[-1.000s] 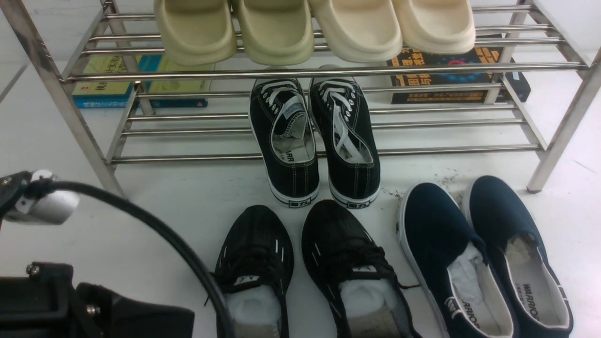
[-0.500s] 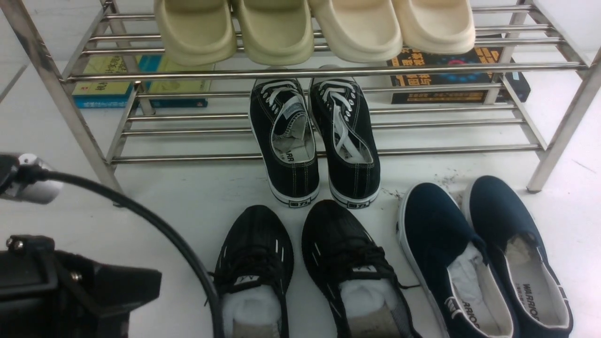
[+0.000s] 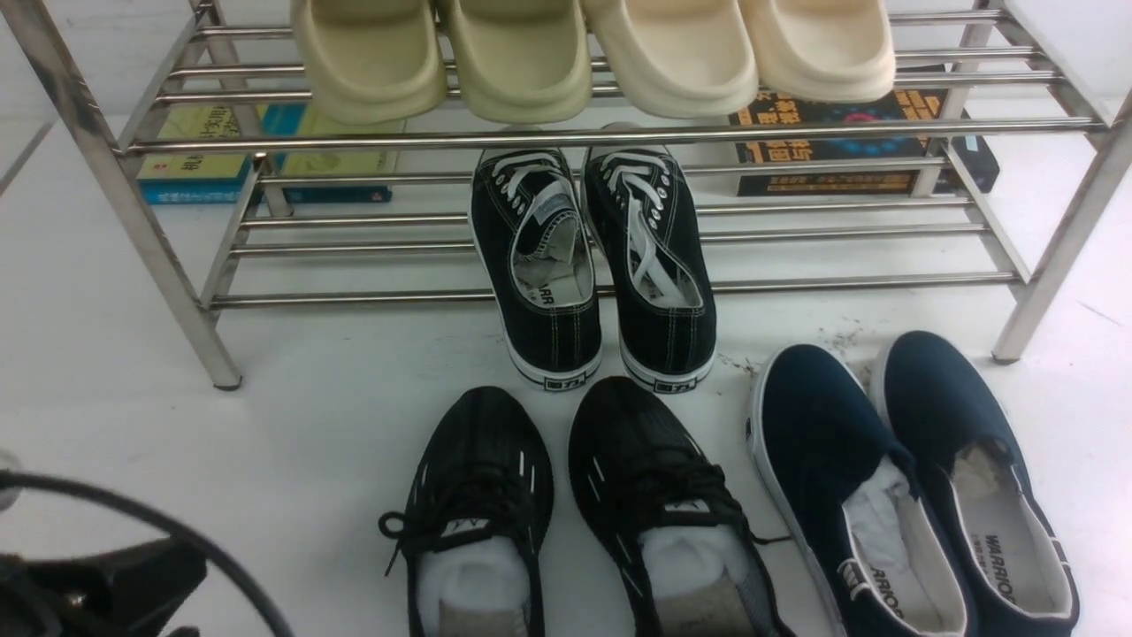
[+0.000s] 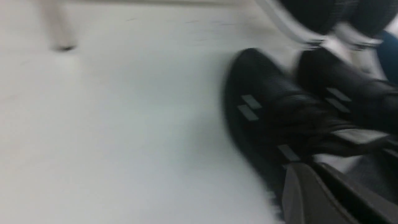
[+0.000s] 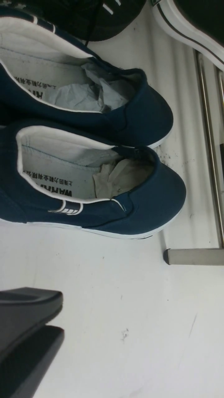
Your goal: Take the shoes off the shelf with your hand on the white table.
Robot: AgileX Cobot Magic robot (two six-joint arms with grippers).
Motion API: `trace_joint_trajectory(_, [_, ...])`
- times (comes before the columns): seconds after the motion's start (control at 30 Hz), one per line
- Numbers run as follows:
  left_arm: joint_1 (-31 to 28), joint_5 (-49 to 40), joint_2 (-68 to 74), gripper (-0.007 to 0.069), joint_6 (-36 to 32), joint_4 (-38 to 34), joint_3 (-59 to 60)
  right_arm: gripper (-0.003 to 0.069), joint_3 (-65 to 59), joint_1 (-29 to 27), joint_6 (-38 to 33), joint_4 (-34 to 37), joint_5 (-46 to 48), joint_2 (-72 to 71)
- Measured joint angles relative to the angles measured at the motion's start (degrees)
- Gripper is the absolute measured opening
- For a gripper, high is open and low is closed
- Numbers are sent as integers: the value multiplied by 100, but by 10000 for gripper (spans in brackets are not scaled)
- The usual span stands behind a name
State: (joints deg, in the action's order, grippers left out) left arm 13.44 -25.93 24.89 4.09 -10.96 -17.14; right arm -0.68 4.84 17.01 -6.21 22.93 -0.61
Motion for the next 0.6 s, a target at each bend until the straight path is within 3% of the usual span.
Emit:
trace_joint_trajectory(0.13, [0, 543, -904, 53, 1936, 1443, 1116, 118, 0, 0, 0, 0, 0, 0])
trace_joint_trajectory(0.23, [0, 589, -1435, 54, 2821, 2216, 1630, 121, 0, 0, 0, 0, 0, 0])
trace_joint_trajectory(0.37, [-187, 293, -1908, 57, 2986, 2414, 1800, 126, 0, 0, 0, 0, 0, 0])
trace_joint_trajectory(0.6, [-935, 99, -2533, 65, 2324, 2063, 1765, 134, 0, 0, 0, 0, 0, 0])
